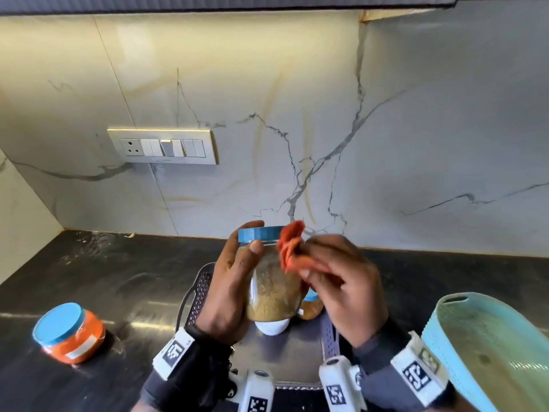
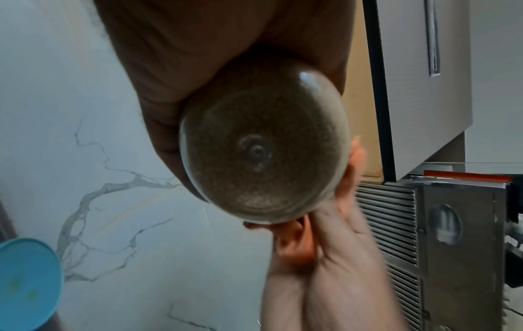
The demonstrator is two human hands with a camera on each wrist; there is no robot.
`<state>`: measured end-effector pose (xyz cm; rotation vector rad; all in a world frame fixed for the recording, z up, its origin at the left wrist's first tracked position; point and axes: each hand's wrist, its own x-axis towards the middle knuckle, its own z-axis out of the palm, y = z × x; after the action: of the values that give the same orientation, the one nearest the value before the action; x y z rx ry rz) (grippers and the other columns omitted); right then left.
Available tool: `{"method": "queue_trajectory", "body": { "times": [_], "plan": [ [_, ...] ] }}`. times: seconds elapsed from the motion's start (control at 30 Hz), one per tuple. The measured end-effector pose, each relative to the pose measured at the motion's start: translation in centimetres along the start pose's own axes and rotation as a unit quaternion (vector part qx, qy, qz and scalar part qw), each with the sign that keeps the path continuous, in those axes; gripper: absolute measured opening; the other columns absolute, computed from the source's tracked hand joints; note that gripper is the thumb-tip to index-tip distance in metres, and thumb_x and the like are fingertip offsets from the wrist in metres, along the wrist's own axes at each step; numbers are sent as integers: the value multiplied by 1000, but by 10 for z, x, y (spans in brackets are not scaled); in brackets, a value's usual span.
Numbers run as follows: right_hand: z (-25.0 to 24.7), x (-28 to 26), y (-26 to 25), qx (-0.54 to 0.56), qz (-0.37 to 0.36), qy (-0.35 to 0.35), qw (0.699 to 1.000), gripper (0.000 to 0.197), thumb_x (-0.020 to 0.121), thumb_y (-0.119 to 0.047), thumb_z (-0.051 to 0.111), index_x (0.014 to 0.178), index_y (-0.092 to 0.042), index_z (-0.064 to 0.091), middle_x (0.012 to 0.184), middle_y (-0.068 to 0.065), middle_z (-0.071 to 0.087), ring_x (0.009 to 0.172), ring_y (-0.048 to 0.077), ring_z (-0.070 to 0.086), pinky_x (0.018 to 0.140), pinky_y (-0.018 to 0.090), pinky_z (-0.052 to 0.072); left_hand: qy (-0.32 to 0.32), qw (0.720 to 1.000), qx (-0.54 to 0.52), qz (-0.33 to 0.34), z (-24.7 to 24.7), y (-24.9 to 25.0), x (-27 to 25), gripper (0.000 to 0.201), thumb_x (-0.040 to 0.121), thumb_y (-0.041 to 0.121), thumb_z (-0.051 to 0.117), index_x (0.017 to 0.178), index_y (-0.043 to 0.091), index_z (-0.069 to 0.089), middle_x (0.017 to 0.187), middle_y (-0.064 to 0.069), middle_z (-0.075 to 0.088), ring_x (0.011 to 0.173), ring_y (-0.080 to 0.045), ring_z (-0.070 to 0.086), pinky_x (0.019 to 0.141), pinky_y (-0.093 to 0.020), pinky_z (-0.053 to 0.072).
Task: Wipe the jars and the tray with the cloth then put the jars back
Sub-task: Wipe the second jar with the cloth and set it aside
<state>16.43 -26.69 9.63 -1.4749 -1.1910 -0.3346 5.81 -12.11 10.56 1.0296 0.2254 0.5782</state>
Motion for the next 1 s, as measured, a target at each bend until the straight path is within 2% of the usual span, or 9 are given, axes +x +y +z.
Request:
{"method": "queue_trajectory", "body": {
  "times": [0.13, 0.27, 0.4, 0.5, 0.6, 0.7, 0.8, 0.87, 1.0],
  "plan": [
    [8, -5, 4, 161, 132, 33, 978, 23, 90, -12, 69, 109, -23, 75, 91, -15, 71, 79, 0, 64, 73, 29, 47, 19, 999, -37, 9, 4, 2, -2, 93, 74, 54, 84, 146, 11, 45, 142, -31, 54, 133, -57, 47, 108, -78, 32],
    [6, -20, -8, 127, 85, 39, 987, 24, 89, -7, 69, 107, -20, 77, 108, -1, 73, 104, 17, 70, 91, 24, 52, 33, 999, -5, 7, 4, 4, 2, 69, 90, 54, 68, 143, 13, 53, 138, -32, 58, 131, -55, 51, 111, -73, 33],
    [5, -23, -4, 45, 59, 16, 997, 21, 90, -5, 72, 109, -11, 78, 111, 4, 69, 96, 18, 71, 78, 25, 58, 22, 996, 91, -16, 3, 1, 0, 48, 105, 44, 42, 125, 10, 68, 119, -18, 74, 117, -39, 68, 104, -59, 50],
    [11, -26, -10, -82, 0, -10, 997, 24, 92, -10, 68, 115, -13, 76, 115, 0, 67, 106, 13, 66, 91, 25, 53, 10, 992, 123, -22, 5, 0, -3, 50, 95, 53, 64, 127, 15, 62, 117, -17, 74, 112, -36, 70, 98, -57, 55],
    [12, -28, -15, -118, -72, -60, 989, 25, 94, -10, 64, 116, -12, 75, 115, 3, 66, 104, 19, 65, 94, 28, 51, 19, 993, 114, 2, 0, -4, 1, 57, 78, 52, 75, 123, 20, 63, 112, -23, 73, 102, -37, 71, 93, -52, 55],
    [3, -18, -10, -116, -94, -83, 985, 22, 94, -11, 64, 113, -11, 76, 113, 2, 66, 101, 17, 65, 92, 28, 53, 22, 994, 104, 16, -2, -6, 0, 61, 80, 50, 74, 128, 15, 61, 116, -20, 73, 108, -35, 70, 103, -59, 51],
    [-4, 4, 0, -72, 6, 6, 997, 24, 89, -9, 73, 112, -13, 77, 111, -2, 67, 103, 13, 67, 89, 33, 55, 35, 995, 93, 28, 3, -7, -2, 65, 83, 47, 69, 134, 9, 55, 125, -18, 71, 120, -39, 65, 106, -63, 47],
    [-2, 5, -5, -49, 22, 23, 998, 26, 87, -9, 73, 113, -12, 77, 110, -1, 68, 104, 13, 67, 89, 32, 55, 48, 995, 81, 33, 6, -4, -1, 63, 83, 47, 69, 132, 10, 56, 125, -21, 70, 121, -43, 64, 105, -62, 48],
    [1, -20, -21, -98, -90, -82, 988, 26, 88, -2, 71, 112, -11, 77, 114, 2, 67, 102, 16, 65, 93, 25, 51, 49, 997, 52, 39, 3, 4, 3, 43, 92, 37, 60, 123, 7, 61, 114, -27, 70, 104, -37, 69, 88, -45, 58]
  ]
}}
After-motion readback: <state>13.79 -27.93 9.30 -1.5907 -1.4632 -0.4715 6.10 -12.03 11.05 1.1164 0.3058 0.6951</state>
